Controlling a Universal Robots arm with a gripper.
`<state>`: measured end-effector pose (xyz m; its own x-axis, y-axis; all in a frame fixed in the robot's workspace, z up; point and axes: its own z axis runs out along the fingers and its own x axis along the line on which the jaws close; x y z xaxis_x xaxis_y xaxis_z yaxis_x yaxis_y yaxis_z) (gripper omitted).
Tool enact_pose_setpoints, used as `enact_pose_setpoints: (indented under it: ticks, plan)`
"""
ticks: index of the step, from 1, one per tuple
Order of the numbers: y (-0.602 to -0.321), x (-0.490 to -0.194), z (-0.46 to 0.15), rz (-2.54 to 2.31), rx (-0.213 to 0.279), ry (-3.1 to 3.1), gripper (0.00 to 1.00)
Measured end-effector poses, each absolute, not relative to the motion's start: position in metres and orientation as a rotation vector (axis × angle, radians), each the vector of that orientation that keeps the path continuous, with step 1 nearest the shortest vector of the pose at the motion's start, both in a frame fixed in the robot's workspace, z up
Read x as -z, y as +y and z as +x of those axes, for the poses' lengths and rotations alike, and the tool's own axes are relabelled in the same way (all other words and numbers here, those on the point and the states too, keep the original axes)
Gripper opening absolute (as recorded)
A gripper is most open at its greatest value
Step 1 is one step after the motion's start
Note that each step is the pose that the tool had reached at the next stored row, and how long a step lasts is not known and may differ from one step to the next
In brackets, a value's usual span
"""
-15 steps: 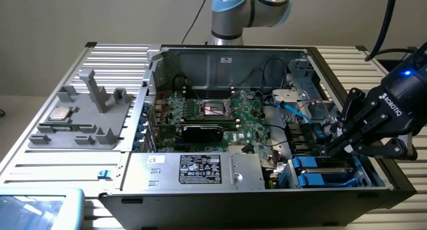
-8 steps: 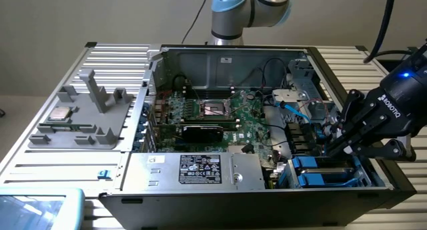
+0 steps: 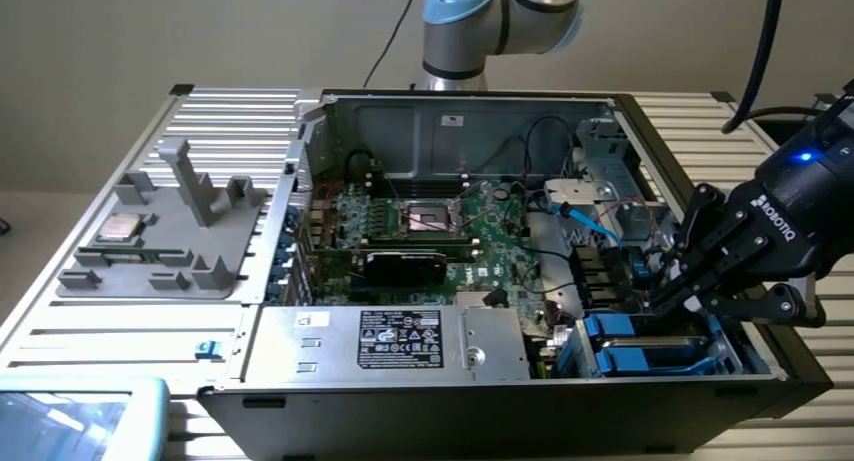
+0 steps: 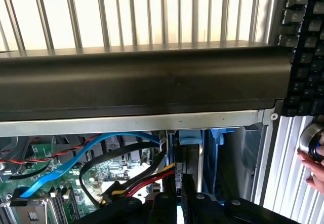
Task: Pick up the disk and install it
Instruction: 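Insert the first disk wire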
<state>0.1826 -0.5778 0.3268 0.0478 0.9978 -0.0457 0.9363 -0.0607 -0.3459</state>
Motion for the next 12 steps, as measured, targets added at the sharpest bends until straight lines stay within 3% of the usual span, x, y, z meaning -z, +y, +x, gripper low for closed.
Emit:
enact_pose_setpoints:
  ticks: [12]
  plan:
    - [-0.5778,-0.3261,0.1840,-2.100,-0.404,-1.985,0.16]
